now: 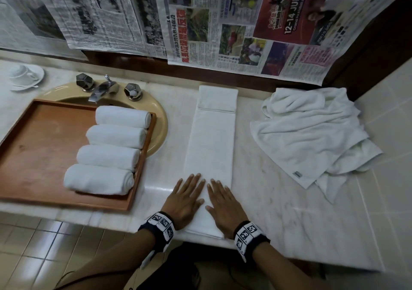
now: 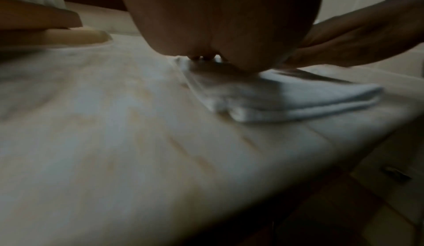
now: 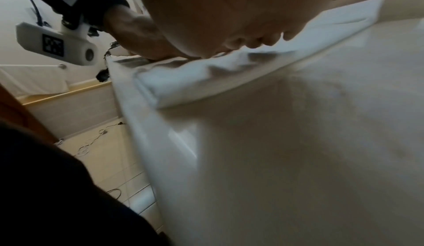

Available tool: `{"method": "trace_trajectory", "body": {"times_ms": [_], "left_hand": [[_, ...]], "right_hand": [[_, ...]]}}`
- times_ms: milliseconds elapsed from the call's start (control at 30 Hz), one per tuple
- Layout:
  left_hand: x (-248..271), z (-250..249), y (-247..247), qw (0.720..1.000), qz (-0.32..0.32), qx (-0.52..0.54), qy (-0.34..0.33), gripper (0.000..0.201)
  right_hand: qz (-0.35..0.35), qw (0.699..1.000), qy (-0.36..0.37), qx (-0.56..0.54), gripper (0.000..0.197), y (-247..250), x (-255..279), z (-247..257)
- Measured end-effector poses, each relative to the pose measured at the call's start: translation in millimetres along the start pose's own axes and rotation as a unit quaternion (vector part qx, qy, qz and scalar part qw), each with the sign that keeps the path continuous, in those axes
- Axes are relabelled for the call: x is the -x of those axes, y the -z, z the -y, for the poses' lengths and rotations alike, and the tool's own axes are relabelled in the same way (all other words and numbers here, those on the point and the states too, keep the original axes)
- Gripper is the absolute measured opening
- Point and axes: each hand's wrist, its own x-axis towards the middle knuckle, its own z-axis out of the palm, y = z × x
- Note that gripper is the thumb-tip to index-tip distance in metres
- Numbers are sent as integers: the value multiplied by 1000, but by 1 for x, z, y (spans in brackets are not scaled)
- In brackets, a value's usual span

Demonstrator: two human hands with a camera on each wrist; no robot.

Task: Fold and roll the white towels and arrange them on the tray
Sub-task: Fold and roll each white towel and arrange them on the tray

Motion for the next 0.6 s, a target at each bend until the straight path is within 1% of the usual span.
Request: {"method": "trace_trajectory", "body": {"times_ms": [33,100,233,300,367,433,500,600], "left_hand": [[6,-3,-5,1000,-2,-6,-7,60],[14,-1,-9,1000,-1,-18,1,60],[22,6,-7,998,0,-18,58,63],[27,-4,-10,998,-8,-8,58,63],[37,-20,-19,999,-18,-9,25,61],[48,-30,-28,1000,-19,-14,3,60],[55,-30,-33,1000,-22,-16,10,60],[62,-21,-34,999,-24,-11,39,60]], "right_hand": [[-2,1000,15,4,64,-4,7,3],[-8,1000,14,6,64,-10,20,1],[-13,999,-51,0,64,-6,31,1],[-26,997,-64,-14,62,-6,32,13],[-44,998,-41,-24,60,-13,39,27],[-42,999,-9,-25,58,-25,52,38],[-43,999,3,-23,59,-34,64,38],[-50,999,-14,-11,62,-36,73,29]]}}
